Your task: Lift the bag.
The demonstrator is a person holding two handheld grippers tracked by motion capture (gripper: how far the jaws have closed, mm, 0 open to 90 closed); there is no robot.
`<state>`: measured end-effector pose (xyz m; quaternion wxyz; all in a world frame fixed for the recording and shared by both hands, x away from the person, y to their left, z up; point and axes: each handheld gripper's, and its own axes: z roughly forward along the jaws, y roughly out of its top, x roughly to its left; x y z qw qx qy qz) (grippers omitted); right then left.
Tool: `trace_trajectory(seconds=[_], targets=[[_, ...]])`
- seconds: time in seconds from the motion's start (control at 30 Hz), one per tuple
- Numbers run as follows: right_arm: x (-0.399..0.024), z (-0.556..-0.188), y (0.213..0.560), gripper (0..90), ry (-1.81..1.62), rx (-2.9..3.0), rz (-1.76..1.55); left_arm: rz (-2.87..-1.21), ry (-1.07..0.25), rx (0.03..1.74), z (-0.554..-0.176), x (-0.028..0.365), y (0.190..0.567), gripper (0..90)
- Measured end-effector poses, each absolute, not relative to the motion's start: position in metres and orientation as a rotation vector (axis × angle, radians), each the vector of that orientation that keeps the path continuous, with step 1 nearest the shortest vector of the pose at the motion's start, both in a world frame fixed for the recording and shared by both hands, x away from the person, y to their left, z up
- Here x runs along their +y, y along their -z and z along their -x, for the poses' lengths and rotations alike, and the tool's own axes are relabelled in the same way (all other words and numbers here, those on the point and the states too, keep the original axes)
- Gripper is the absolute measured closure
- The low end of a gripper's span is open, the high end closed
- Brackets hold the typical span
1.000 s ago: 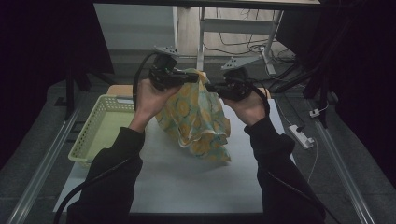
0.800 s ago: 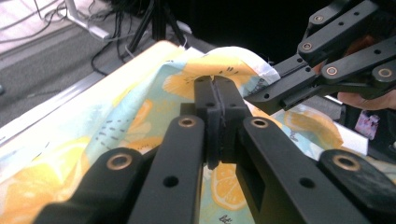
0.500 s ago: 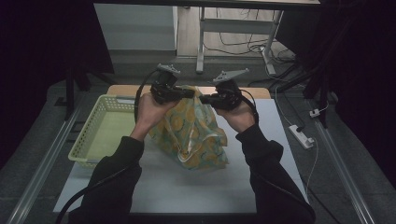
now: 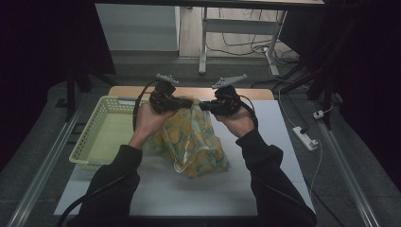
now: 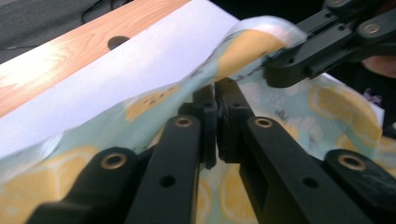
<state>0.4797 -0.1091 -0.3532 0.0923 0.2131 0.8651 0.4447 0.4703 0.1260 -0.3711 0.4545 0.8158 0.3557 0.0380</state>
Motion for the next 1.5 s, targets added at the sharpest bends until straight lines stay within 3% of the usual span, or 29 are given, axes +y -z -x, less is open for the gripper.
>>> trace_trajectory(seconds=[0.2,0.43,0.67,1.07,1.5], targets=[[-0.108,-0.475,0.352,82.8,-1.340,2.570,-0.617,-2.014,-0.096,0.866,-0.463,0.127,0.371,76.3],[-0.110,-0.470,0.352,75.4,-1.368,2.560,-0.618,-1.996,-0.085,0.839,-0.453,0.131,0.371,59.6],[-0.113,-0.465,0.349,64.2,-1.392,2.542,-0.620,-2.005,-0.189,0.803,-0.439,0.134,0.366,40.0],[-0.123,-0.457,0.353,48.0,-1.412,2.538,-0.642,-2.022,-0.275,0.818,-0.415,0.145,0.367,17.1],[-0.137,-0.446,0.357,35.7,-1.437,2.524,-0.664,-1.999,-0.250,0.855,-0.388,0.167,0.382,6.1]])
